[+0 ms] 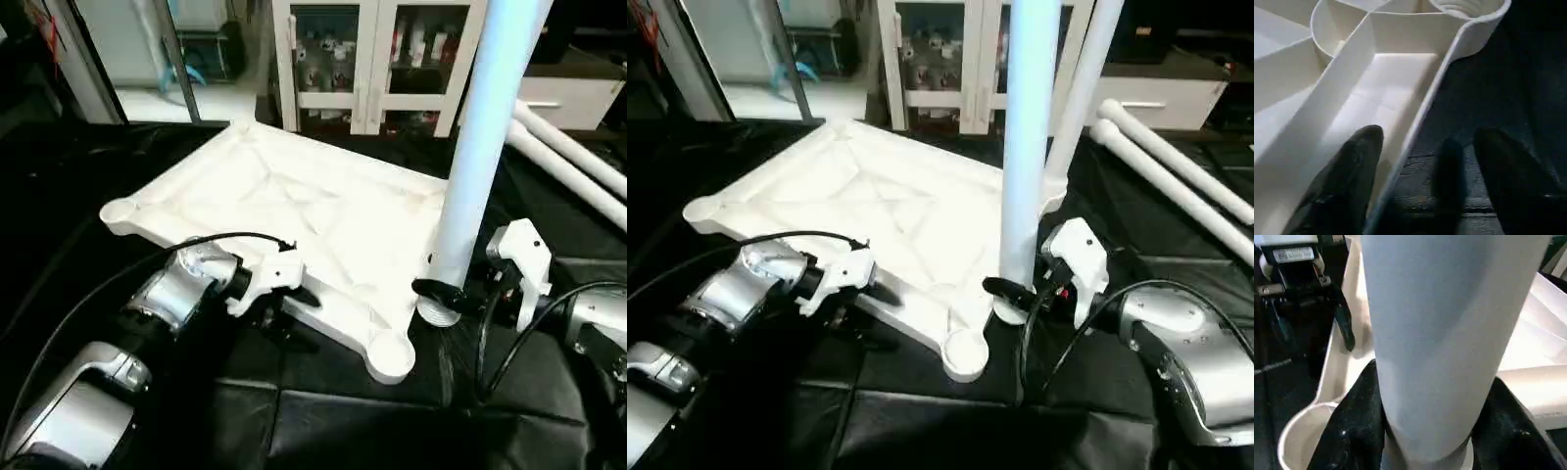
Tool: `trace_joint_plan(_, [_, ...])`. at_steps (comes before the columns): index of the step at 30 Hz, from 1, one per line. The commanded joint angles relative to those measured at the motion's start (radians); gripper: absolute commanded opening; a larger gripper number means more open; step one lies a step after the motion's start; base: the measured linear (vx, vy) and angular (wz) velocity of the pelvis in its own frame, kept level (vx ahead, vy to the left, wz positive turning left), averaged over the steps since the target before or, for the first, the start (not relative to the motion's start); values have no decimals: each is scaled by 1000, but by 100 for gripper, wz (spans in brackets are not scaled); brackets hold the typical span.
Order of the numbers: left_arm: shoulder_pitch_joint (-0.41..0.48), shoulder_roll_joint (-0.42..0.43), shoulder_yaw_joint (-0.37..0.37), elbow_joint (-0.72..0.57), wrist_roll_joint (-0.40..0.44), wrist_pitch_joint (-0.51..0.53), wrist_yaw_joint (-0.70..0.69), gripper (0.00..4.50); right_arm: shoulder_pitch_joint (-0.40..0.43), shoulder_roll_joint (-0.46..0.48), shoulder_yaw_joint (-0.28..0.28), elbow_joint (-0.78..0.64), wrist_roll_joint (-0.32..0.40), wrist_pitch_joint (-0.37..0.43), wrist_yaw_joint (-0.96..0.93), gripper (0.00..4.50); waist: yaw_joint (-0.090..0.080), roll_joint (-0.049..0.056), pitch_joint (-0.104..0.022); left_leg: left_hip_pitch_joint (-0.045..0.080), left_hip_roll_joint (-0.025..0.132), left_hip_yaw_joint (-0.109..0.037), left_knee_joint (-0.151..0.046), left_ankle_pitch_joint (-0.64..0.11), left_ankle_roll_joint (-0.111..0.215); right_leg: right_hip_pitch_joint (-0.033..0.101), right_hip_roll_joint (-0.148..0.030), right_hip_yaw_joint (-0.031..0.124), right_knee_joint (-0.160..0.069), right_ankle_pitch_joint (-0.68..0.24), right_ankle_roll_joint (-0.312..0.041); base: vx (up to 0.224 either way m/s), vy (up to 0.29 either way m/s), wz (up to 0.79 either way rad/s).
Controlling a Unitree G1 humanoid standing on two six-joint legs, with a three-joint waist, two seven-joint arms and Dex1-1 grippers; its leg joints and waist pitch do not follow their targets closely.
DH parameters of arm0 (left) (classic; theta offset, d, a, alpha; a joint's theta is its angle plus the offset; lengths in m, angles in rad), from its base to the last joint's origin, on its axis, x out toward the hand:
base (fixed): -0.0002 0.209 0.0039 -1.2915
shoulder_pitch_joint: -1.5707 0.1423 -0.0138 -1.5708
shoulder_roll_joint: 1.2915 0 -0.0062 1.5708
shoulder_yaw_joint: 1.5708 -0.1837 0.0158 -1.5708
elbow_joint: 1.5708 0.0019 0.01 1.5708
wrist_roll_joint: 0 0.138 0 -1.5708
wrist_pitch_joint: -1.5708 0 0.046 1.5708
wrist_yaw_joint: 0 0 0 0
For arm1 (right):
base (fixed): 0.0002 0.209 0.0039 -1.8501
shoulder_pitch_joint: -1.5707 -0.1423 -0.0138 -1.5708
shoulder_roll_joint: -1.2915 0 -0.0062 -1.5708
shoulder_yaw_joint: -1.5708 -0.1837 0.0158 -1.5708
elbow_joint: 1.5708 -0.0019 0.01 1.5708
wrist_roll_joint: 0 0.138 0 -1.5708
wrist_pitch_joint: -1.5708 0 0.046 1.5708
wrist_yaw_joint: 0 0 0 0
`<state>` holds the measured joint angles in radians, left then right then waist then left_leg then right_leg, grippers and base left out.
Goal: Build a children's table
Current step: Pick table leg, then rotate table base
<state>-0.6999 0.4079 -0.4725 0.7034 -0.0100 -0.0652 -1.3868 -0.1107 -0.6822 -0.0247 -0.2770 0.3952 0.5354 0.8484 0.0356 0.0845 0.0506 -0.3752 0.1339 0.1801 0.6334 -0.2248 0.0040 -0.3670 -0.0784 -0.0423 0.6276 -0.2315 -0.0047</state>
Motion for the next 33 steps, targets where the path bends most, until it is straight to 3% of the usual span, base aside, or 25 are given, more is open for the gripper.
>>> trace_joint_plan(1, [-30,-24,-11,39,27,-60,24,310,15,-15,4,-49,-9,-13,8,188,0,10,-63,22,99,-45,-83,-141,56,43,-94,48,-65,55,-317,0,0,0])
trace_joint_plan(2, [-34,-31,-8,46,25,-68,29,299,18,-15,4,-55,-7,-12,9,188,-2,0,-62,21,100,-43,-85,-145,59,44,-93,48,-70,54,-315,0,0,0])
trace_joint_plan(3, [-38,-36,-8,54,23,-76,29,292,21,-16,4,-58,-5,-12,9,188,1,13,-64,17,100,-46,-83,-132,64,48,-96,48,-65,62,-315,0,0,0])
trace_joint_plan(4, [-39,-38,-8,57,23,-80,29,290,22,-17,4,-60,-4,-12,10,188,-2,3,-64,15,100,-45,-83,-129,74,48,-94,48,-67,59,-311,0,0,0])
trace_joint_plan(6, [-65,-70,-10,110,36,-138,25,278,37,-28,9,-77,-2,-10,7,188,-4,10,-63,13,96,-44,-81,-131,81,49,-94,47,-73,30,-305,0,0,0])
trace_joint_plan(7, [-69,-78,-11,119,37,-156,20,255,42,-30,10,-83,-1,-9,6,188,-2,22,-64,15,97,-45,-79,-132,79,49,-95,48,-72,16,-301,0,0,0])
trace_joint_plan(9, [-80,-95,-12,141,42,-173,2,248,55,-31,14,-97,-4,-7,6,188,-6,22,-62,12,98,-47,-83,-139,81,50,-92,47,-75,8,-294,0,0,0])
trace_joint_plan(10, [-92,-101,-31,163,63,-183,-16,240,69,-34,19,-111,-12,-5,9,188,-6,28,-64,12,99,-48,-82,-134,86,50,-93,46,-72,16,-291,0,0,0])
trace_joint_plan(11, [-95,-101,-38,169,71,-184,-22,240,73,-36,21,-114,-14,-6,10,188,-7,23,-63,12,98,-46,-82,-135,92,48,-91,46,-77,13,-285,0,0,0])
trace_joint_plan(20, [-133,-90,-92,261,162,-235,-34,162,73,-41,41,-117,-37,-19,4,188,-14,31,-64,13,98,-49,-85,-157,82,44,-92,46,-82,-63,-269,0,0,0])
trace_joint_plan(21, [-140,-92,-88,278,168,-249,-25,156,67,-40,44,-115,-38,-18,3,188,-15,24,-64,11,98,-49,-85,-151,86,44,-92,46,-82,-49,-270,0,0,0])
trace_joint_plan(24, [-146,-104,-65,289,150,-229,-14,135,57,-35,50,-112,-39,-19,1,188,-13,25,-65,11,99,-48,-84,-139,93,44,-94,46,-78,-35,-275,0,0,0])
trace_joint_plan(26, [-134,-111,-37,278,128,-146,-12,117,49,-26,62,-105,-44,-25,0,188,-11,19,-64,12,99,-47,-84,-132,100,42,-95,46,-79,-37,-278,0,0,0])
trace_joint_plan(28, [-130,-111,-34,279,130,-122,-7,112,47,-23,67,-101,-46,-27,-1,188,-9,21,-63,11,98,-46,-83,-129,101,40,-96,46,-80,-56,-277,0,0,0])
trace_joint_plan(29, [-118,-103,-38,276,144,-89,16,96,43,-19,73,-94,-50,-31,-4,188,-9,15,-64,10,99,-48,-83,-124,102,41,-96,47,-77,-54,-278,0,0,0])
trace_joint_plan(32, [-89,-91,-26,266,150,-44,56,72,36,-7,85,-84,-59,-38,-8,188,-8,12,-59,10,100,-48,-87,-138,103,37,-97,47,-82,-88,-271,0,0,0])
trace_joint_plan(33, [-65,-90,-5,246,144,3,104,72,32,2,91,-77,-66,-43,-12,188,-10,1,-57,9,101,-48,-90,-153,99,37,-96,47,-85,-114,-267,0,0,0])
